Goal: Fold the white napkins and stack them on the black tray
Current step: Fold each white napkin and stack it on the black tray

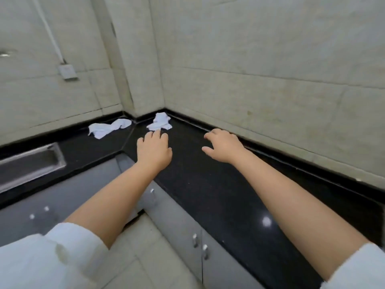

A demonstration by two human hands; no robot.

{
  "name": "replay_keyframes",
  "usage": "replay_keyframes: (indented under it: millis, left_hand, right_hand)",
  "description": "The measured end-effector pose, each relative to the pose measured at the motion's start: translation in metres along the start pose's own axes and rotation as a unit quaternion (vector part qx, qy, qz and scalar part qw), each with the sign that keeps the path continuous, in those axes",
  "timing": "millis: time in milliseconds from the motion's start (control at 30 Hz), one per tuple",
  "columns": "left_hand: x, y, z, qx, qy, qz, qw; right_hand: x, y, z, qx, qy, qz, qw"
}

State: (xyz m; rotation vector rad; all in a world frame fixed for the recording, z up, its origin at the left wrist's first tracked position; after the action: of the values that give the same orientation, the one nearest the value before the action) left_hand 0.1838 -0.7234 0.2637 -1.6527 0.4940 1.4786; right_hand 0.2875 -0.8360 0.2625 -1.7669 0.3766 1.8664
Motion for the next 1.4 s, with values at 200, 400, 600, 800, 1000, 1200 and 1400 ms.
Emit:
replay_keyframes:
  millis: [200, 400, 600, 800, 1000, 1200, 1400]
  left_hand:
    - [0.069, -0.038, 0.133, -0.108, -0.014, 0.063, 0.992]
    - [0.112, -0.131, 0.225, -0.166, -0.021, 0.085, 0.982]
    - [0.159, -0.215, 0.302, -0.186, -0.027, 0.119, 0.975]
    - [0.228, -0.3, 0.354, -0.143, -0.015, 0.151, 0.978]
    - [0.303, -0.402, 0.39, -0.026, 0.0, 0.173, 0.985]
    - [0.374, -0.483, 0.388, 0.068, 0.031, 0.226, 0.971]
    - [0.445, -0.535, 0.348, 0.121, 0.085, 0.259, 0.954]
  right_hand:
    - [0.062, -0.126, 0.085, -0.063, -0.016, 0.005, 0.998]
    - [0.101, -0.273, 0.132, -0.107, -0.053, 0.018, 0.993]
    - [0.142, -0.397, 0.176, -0.124, -0.073, 0.05, 0.988]
    - [0.205, -0.493, 0.18, -0.07, -0.059, 0.089, 0.992]
    - [0.263, -0.579, 0.154, 0.064, -0.057, 0.102, 0.991]
    - [0.317, -0.603, 0.104, 0.227, -0.091, 0.15, 0.958]
    - [0.353, -0.628, 0.048, 0.313, -0.106, 0.163, 0.93]
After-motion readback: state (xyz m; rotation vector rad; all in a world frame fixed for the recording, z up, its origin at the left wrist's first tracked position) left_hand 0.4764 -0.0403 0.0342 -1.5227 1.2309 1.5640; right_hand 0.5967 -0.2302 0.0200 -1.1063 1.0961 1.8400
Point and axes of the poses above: each hand's wrist, its own y-axis away from the middle knuckle, its own x-axis out of the palm, z = x × y, the point moved 10 cm from there along -y, towards the middle knuckle, and after that the axes turned 2 degrees about x, right-handed, at the moved point
